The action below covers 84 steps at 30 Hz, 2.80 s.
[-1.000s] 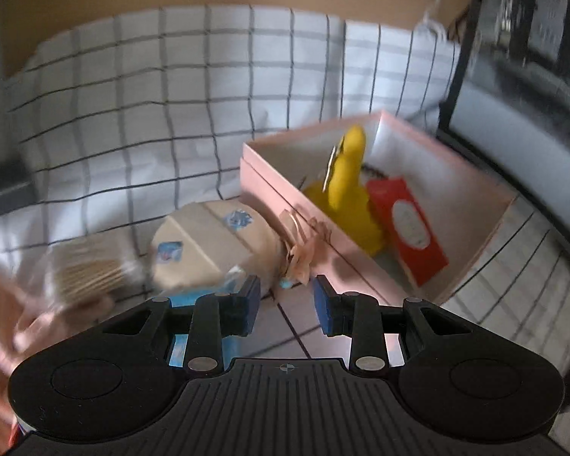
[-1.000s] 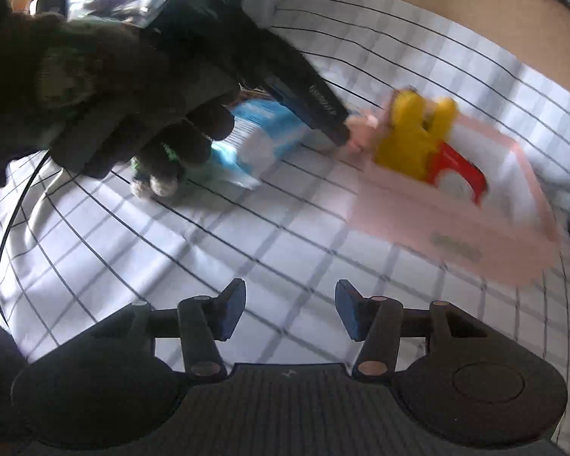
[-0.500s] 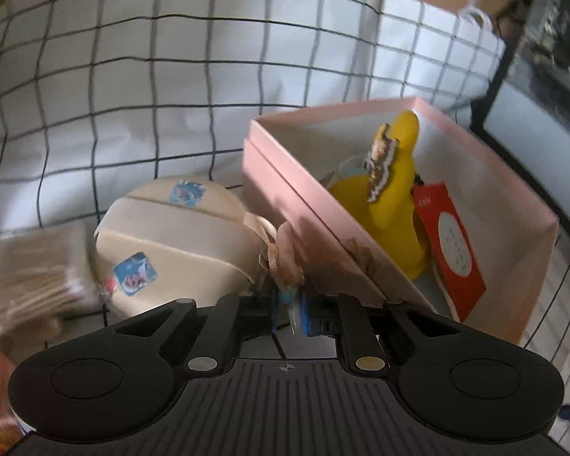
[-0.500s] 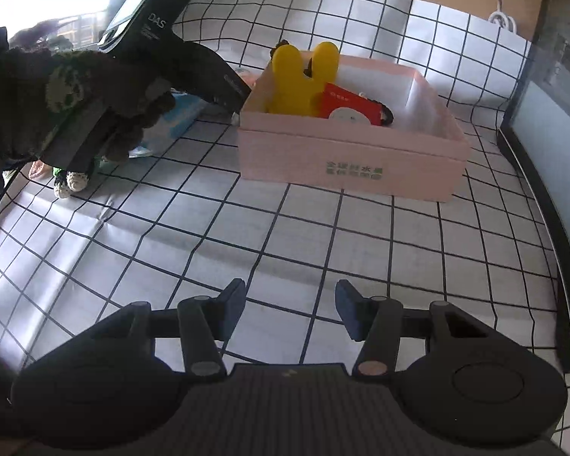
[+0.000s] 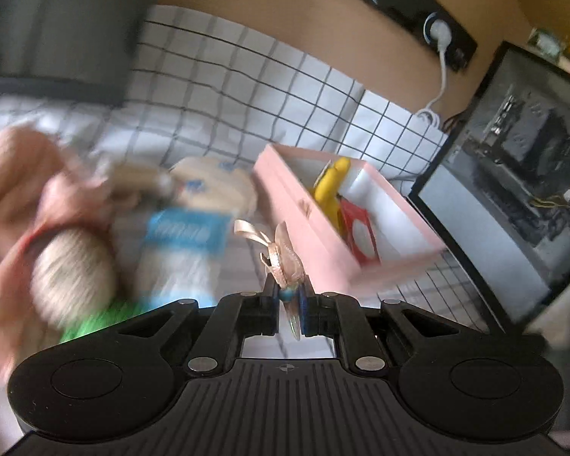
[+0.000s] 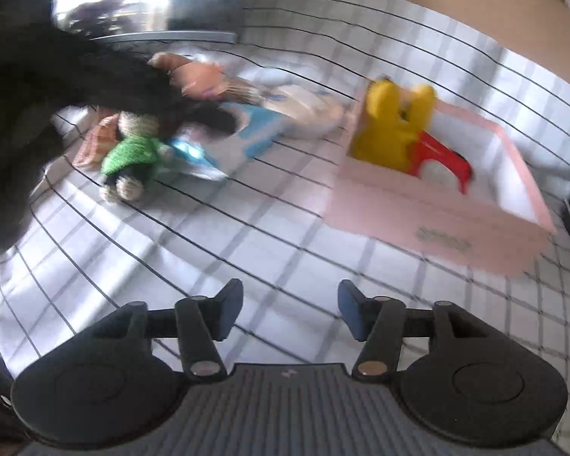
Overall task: Organize soft objects
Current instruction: 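Grasp the round beige pad with the right tool while the left tool holds the ribbon, then carry the beige pad toward the pink box with the right tool while the left holds the ribbon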
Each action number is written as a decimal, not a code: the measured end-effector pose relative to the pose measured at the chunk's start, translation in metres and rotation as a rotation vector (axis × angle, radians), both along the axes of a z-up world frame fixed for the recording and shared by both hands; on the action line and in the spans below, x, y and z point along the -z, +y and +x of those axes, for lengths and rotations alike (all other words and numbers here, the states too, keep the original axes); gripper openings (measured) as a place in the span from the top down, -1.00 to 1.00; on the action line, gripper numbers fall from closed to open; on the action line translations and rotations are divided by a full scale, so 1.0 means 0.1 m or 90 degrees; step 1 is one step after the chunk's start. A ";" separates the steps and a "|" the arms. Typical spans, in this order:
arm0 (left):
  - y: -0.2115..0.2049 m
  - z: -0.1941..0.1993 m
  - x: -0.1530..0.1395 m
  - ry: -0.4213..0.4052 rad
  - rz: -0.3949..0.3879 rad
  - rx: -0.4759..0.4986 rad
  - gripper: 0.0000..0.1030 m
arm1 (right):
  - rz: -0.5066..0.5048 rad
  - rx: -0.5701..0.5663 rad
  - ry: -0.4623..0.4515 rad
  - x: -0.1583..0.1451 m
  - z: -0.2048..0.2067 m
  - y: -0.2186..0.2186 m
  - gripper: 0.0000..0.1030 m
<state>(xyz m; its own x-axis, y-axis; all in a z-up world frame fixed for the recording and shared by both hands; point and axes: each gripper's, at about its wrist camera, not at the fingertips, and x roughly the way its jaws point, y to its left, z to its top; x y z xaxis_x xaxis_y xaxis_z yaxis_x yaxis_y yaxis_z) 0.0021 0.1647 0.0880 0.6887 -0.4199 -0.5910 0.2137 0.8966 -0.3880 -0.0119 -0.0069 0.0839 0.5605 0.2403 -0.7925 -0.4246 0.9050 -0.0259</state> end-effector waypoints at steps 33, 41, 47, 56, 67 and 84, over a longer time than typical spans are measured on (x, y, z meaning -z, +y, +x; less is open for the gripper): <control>1.14 -1.51 0.20 0.047 -0.061 -0.298 0.76 | -0.128 -0.170 0.236 0.28 2.94 1.11 -1.00; 0.96 -1.36 0.13 0.036 -0.050 -0.239 0.76 | -0.115 -0.178 0.140 -0.07 2.42 1.02 -0.95; 0.60 -1.23 0.10 0.036 -0.050 -0.152 0.76 | -0.039 -0.203 0.031 -0.76 1.71 0.63 -0.86; -0.16 -0.90 0.03 0.050 -0.023 0.008 0.76 | 0.061 -0.101 0.003 -1.17 0.31 -0.51 -0.80; -0.94 -0.15 -0.36 -0.005 -0.005 0.094 0.76 | 0.079 0.140 0.035 -0.37 -0.63 -1.72 -0.59; -1.07 -0.41 -0.12 0.098 0.046 0.058 0.76 | 0.050 0.127 -0.066 0.09 -0.35 -1.13 -0.82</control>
